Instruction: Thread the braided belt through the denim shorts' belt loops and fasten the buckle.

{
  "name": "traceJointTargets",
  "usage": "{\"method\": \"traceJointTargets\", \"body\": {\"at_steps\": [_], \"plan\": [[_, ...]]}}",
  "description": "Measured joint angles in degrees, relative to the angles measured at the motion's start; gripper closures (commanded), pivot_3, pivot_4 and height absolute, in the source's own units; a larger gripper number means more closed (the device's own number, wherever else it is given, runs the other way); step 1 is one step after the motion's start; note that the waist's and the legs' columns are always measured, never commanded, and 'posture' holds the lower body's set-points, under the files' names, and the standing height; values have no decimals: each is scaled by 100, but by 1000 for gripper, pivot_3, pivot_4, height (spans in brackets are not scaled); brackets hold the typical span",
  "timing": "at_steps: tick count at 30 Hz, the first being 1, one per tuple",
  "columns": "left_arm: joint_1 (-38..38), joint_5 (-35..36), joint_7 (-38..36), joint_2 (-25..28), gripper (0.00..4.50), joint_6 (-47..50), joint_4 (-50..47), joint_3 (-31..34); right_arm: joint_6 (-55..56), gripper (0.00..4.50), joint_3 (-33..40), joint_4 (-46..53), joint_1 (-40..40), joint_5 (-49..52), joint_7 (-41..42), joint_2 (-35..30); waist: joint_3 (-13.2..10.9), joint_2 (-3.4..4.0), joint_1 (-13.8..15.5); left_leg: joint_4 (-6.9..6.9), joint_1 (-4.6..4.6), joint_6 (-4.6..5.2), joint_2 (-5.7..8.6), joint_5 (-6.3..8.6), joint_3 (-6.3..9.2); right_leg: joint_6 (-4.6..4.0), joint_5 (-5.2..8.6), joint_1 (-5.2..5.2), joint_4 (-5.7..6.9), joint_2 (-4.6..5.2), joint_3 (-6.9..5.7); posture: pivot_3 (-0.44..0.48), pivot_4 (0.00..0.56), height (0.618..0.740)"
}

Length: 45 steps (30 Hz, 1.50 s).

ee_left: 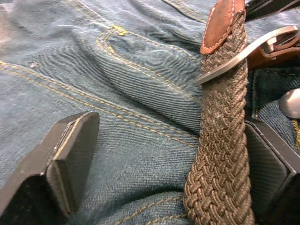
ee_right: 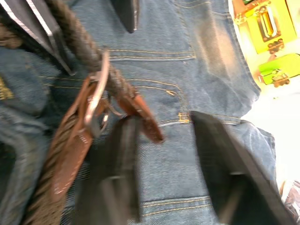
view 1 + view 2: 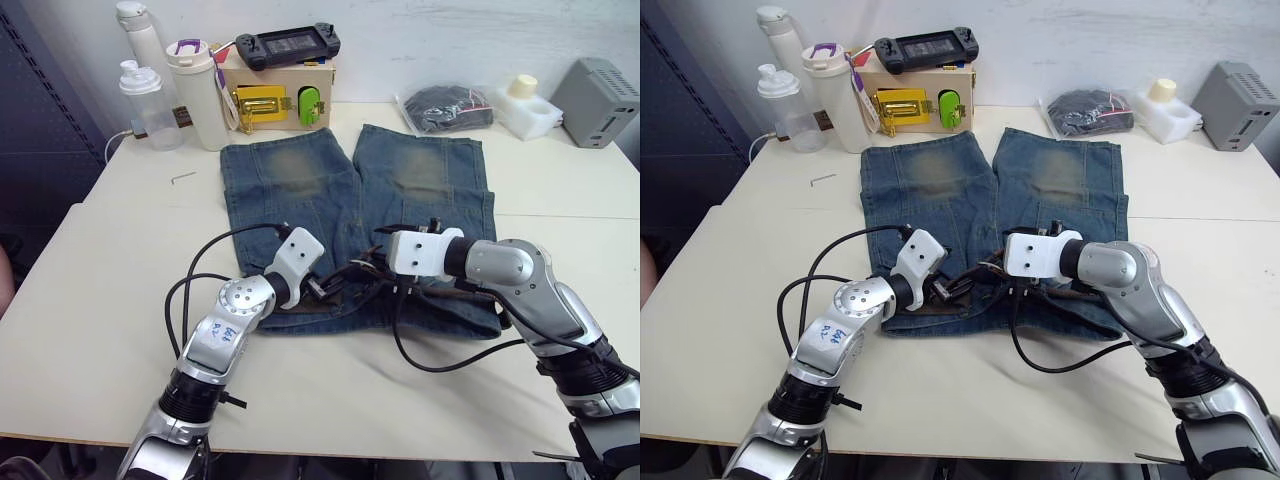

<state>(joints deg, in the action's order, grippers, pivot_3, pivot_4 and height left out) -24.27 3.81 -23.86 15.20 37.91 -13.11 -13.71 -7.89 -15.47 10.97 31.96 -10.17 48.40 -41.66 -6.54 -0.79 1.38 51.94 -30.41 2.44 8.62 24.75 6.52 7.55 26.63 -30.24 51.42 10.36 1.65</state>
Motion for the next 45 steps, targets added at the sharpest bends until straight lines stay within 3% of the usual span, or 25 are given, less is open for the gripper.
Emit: {"method": "traceJointTargets", "body": {"at_steps": [1,2,5,12,13,22,25,28,30,31,38,39,45], "plan": [[22,39,-30,14,0,16,-20,34,-1,656,0,0,0,-11,-1,1,0,0,-3,0,-1,0,0,0,0,0,0,-2,1,0,0,0,150,645],[42,66,-73,35,0,30,-44,60,-2,504,1,0,0,-15,-2,1,0,0,-4,-1,-1,0,0,0,0,0,0,-4,3,0,0,0,150,645],[112,226,-209,126,0,85,-134,208,-3,1032,2,13,0,-16,-1,4,0,0,-10,-2,-4,-1,-1,0,0,0,0,-12,8,0,1,0,150,645],[331,751,-846,748,0,97,-270,921,-14,4128,2,25,-124,-17,67,5,-1,1,-137,-19,-6,-8,-6,-3,-3,0,0,-24,10,0,0,0,150,645],[331,782,-848,715,0,97,-285,905,-17,4380,2,47,-126,-15,85,23,-2,0,-141,-19,-6,-8,-6,-3,-3,0,0,-24,10,1,0,0,150,645],[331,891,-808,524,0,83,-418,741,-301,4380,1,312,-301,-5,178,108,-2,-1,-147,-22,-6,-8,-6,-3,-3,0,0,-24,10,1,0,0,150,645],[329,870,-818,476,0,11,-420,511,-458,3451,61,295,-275,9,112,148,-2,-1,-146,-21,-6,-8,-6,-3,-3,0,0,-24,10,1,-1,0,150,645],[327,814,-828,418,0,-128,-418,244,-510,1955,251,222,-188,52,92,137,-2,-1,-142,-20,-7,-8,-6,-3,-4,0,0,-24,9,1,0,0,150,645],[309,764,-830,384,553,-183,-408,123,-472,1076,291,224,-176,98,147,41,-2,-1,-141,-20,-6,-8,-6,-3,-4,0,0,-24,9,1,0,0,150,645],[297,741,-831,373,850,-200,-399,95,-453,1027,296,226,-183,127,194,-4,-2,-1,-144,-20,-6,-8,-6,-3,-4,0,0,-24,9,1,0,0,150,645],[128,625,-852,365,4144,-412,-274,-31,-323,1027,272,407,-348,289,440,-79,-2,-1,-145,-23,-6,-8,-6,-3,-5,0,0,-24,9,2,0,0,150,645],[122,583,-853,371,4450,-443,-231,-48,-329,1027,271,427,-349,284,438,-67,-2,-1,-146,-23,-6,-8,-6,-3,-5,0,0,-24,9,2,0,0,150,645],[122,466,-869,365,4450,-537,-184,-105,-333,1027,231,429,-349,183,389,11,-2,-1,-145,-23,-6,-8,-6,-3,-4,0,0,-24,9,2,-1,0,150,645]]}}
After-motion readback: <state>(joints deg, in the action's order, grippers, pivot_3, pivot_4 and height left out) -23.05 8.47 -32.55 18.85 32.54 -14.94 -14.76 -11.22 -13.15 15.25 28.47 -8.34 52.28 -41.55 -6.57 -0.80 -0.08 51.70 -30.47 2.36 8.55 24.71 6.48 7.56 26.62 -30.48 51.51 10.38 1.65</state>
